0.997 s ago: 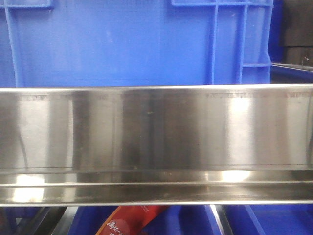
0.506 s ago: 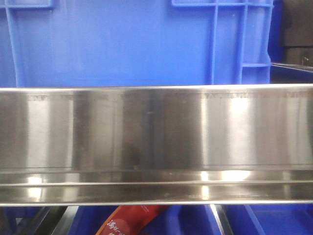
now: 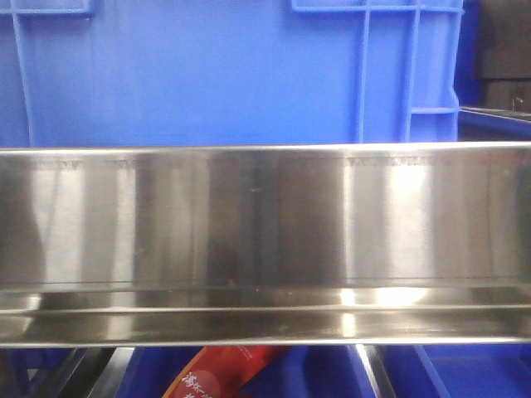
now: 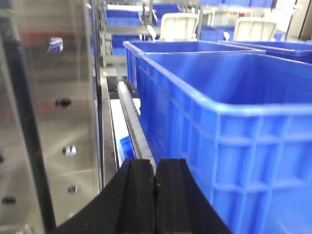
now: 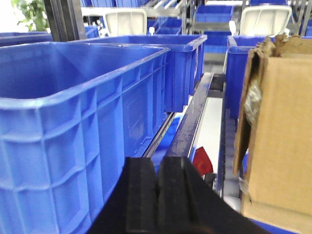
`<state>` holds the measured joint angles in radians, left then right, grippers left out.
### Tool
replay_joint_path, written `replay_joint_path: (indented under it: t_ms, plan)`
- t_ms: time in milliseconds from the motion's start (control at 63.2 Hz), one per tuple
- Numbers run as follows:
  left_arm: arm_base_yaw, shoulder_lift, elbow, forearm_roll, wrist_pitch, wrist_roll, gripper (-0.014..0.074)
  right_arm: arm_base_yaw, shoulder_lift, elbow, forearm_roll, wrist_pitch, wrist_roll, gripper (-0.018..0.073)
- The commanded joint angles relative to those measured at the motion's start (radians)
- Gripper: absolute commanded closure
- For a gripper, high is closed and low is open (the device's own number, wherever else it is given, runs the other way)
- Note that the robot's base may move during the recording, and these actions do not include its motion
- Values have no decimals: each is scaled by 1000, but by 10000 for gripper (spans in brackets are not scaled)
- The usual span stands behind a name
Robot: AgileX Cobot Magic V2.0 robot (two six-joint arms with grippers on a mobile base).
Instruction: Grab block from conveyor and place in blue bin
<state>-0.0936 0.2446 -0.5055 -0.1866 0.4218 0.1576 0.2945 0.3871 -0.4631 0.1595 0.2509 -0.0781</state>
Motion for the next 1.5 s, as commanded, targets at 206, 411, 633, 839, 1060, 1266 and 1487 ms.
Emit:
replay_joint_path:
  t_ms: [206, 411, 633, 839, 1060, 1266, 1487]
  plan:
    - [1, -113, 14, -3, -37, -5, 708, -6, -73, 8, -8, -39, -2, 721]
    - [1, -119, 14, -3, -59, -5, 708, -6, -73, 8, -8, -39, -2, 721]
    - [1, -119, 14, -3, -72, -5, 708, -11, -80, 20, -8, -52, -2, 721]
    - [1, -119, 14, -3, -72, -5, 708, -110, -172, 183, -30, -242, -2, 721]
    - [1, -119, 14, -3, -72, -5, 708, -241, -289, 353, -30, -257, -2, 721]
    - [1, -119, 14, -3, -72, -5, 708, -278, -387, 463, -30, -259, -2, 721]
    - [1, -119, 14, -3, -73, -5, 708, -278, -387, 463, -30, -245, -2, 721]
